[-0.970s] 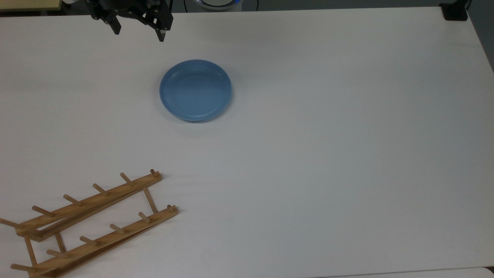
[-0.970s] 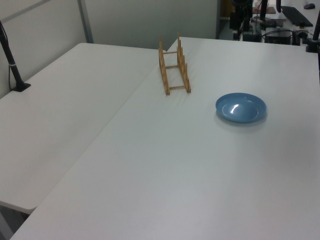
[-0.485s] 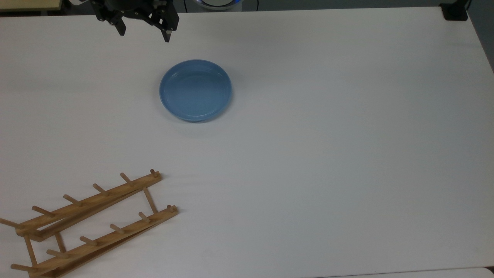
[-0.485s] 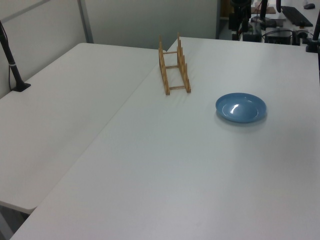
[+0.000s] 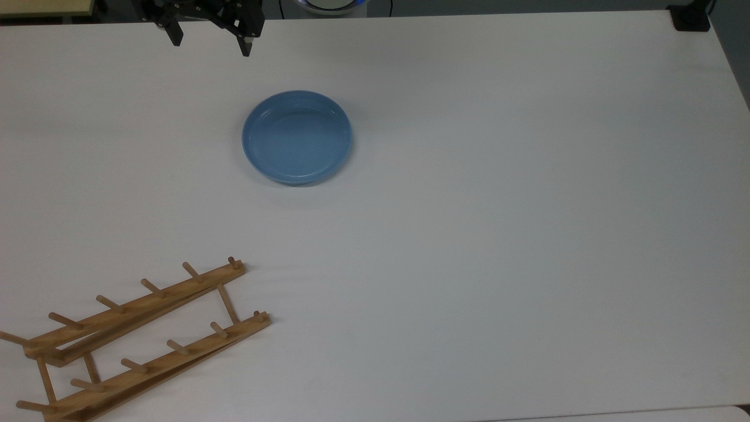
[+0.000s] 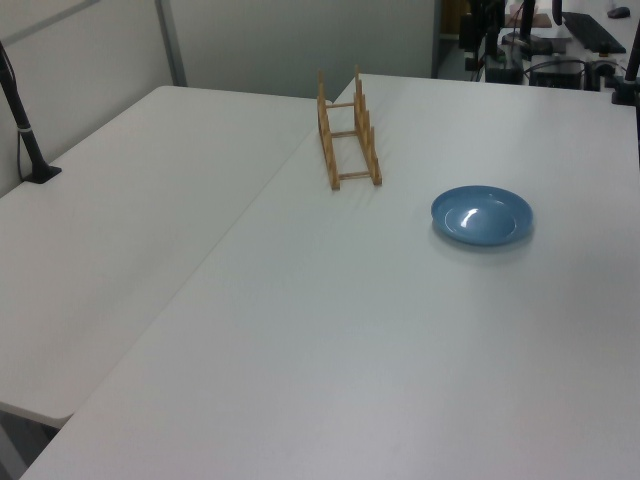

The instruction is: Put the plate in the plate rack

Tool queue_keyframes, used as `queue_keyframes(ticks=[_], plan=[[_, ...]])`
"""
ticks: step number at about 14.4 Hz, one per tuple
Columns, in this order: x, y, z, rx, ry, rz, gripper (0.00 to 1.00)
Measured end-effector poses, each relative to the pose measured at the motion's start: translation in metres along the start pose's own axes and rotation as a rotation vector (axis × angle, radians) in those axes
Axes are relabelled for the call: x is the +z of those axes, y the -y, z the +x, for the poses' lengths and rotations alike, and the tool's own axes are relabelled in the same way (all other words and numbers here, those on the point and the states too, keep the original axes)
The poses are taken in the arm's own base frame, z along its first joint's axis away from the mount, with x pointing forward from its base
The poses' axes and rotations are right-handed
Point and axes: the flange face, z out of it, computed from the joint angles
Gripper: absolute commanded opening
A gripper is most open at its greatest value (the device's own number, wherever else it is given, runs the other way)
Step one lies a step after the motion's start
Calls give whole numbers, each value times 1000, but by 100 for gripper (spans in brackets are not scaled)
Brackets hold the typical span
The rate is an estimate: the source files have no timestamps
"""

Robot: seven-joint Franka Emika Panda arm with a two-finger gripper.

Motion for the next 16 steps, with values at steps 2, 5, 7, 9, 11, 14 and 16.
queue_keyframes(ticks=[2,5,7,9,11,14,16], plan=[[0,1,0,-2,1,0,100],[2,4,0,-7,3,-1,100],[4,6,1,-11,6,-1,100],[6,7,3,-12,11,-1,100],[8,10,4,-17,15,-1,100],[14,17,11,-30,-12,-2,100],[19,27,18,-45,-33,-3,100]])
